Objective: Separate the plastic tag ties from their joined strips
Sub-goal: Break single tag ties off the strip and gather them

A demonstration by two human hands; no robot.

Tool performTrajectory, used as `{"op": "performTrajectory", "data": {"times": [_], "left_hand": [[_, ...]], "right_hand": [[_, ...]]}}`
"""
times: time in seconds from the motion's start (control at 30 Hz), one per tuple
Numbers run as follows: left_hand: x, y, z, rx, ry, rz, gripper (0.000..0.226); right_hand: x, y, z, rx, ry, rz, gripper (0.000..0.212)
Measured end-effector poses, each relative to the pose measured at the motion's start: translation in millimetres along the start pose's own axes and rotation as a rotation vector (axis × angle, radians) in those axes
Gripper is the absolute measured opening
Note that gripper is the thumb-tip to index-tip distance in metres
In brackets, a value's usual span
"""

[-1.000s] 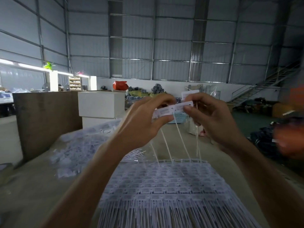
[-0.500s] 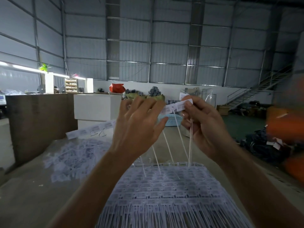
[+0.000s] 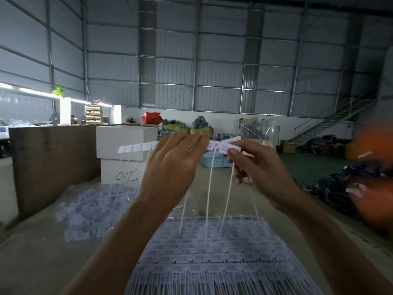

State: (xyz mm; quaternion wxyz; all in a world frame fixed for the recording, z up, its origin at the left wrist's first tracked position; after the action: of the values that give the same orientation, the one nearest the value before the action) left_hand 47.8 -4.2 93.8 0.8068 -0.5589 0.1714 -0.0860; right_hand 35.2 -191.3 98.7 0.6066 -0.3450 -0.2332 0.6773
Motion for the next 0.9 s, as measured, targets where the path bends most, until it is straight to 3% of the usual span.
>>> {"op": "performTrajectory", "data": {"times": [0.27, 0.43, 0.57, 0.63, 0.73, 0.83, 0.9], "left_hand": [[7.0, 2.7, -0.1, 0.003, 0.040, 0.028, 0.032], [5.2, 3.0, -0.6, -0.015, 0.068, 0.048, 0.029], [7.3, 0.6, 1.6, -0.064, 0.215, 0.157, 0.029], [7.1, -0.1, 2.4, -0.050, 0.257, 0.190, 0.029], [4.9, -0.2, 1.5, -0.029, 0.230, 0.178, 0.024], [0.7, -2.0, -1.6, -0.020, 0.186, 0.142, 0.036], [-0.8, -2.6, -2.2, -0.013, 0.154, 0.095, 0.032]], "right_hand": [[2.0, -0.3, 0.8, -0.326, 0.449, -0.018, 0.013], [3.2, 0.9, -0.1, -0.541, 0.745, -0.054, 0.024], [1.1, 1.2, -4.5, -0.665, 0.928, -0.042, 0.020], [-1.8, 1.0, -7.1, -0.633, 0.846, -0.036, 0.018], [-2.5, 0.0, -9.2, -0.440, 0.577, -0.061, 0.016], [-4.8, -1.6, -11.9, -0.256, 0.342, -0.093, 0.031], [-7.3, -2.8, -11.1, -0.190, 0.264, -0.101, 0.045]]}}
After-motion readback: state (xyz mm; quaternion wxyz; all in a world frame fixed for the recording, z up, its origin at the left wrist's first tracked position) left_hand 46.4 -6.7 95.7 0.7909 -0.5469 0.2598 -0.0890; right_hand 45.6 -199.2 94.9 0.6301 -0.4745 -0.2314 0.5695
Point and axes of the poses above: each hand's wrist, its own y-axis away from the middle knuckle, its own x-axis out of the palm, z = x × y, the point moved 2 cm from there along -y, towards the middle knuckle, and after that the axes turned 9 degrees about -y, right-handed, at the moved point
